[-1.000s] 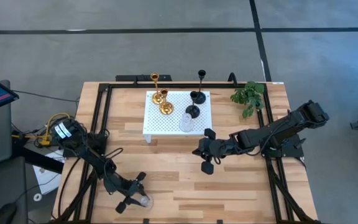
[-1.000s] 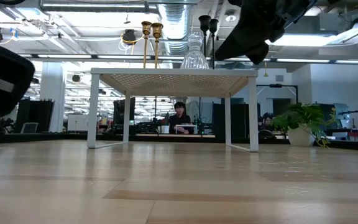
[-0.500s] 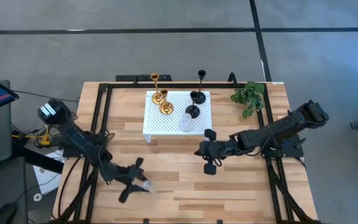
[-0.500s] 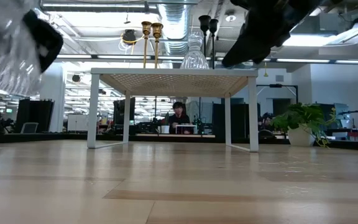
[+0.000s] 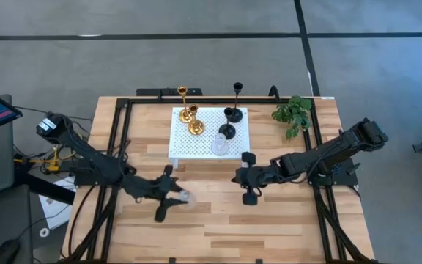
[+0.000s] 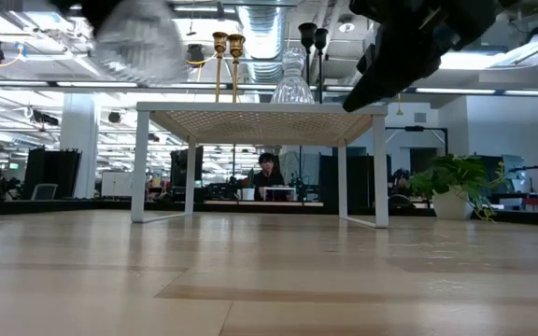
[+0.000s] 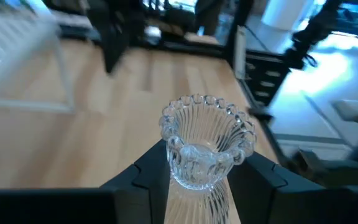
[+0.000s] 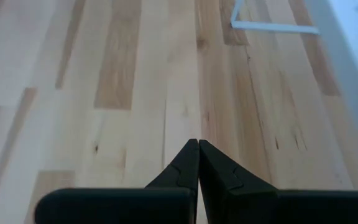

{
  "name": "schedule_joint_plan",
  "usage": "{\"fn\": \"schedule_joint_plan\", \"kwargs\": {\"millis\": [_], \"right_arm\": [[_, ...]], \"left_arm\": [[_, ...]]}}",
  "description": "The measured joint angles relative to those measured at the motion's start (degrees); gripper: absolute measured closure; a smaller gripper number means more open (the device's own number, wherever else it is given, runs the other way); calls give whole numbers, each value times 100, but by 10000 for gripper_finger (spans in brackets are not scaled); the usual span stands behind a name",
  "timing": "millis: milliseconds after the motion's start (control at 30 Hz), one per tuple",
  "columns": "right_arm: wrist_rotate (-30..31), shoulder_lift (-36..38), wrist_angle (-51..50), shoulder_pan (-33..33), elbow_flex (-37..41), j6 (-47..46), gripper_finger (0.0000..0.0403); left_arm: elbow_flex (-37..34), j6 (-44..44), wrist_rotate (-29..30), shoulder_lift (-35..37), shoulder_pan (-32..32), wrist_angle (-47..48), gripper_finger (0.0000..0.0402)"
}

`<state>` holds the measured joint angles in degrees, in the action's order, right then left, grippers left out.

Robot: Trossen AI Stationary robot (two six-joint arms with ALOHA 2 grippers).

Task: Pick & Place candle stick holders
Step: Put the glass candle holder on the shelf

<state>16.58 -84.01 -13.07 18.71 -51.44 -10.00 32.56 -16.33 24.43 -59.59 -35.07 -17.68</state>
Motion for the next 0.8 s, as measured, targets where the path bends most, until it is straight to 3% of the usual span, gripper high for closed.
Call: {"fn": "schedule_joint_plan", "kwargs": {"millis": [300, 533, 800], "right_arm": [[-1, 0, -221, 11, 0, 240, 403], [-7, 0, -238, 49, 0, 453, 403], [-120, 581, 409, 58, 490, 753, 403]], "left_arm": [[692, 559, -29, 200, 1348, 1030, 268], [727, 542, -755, 497, 2522, 998, 268], [727, 540, -1240, 551, 3095, 985, 269]]}}
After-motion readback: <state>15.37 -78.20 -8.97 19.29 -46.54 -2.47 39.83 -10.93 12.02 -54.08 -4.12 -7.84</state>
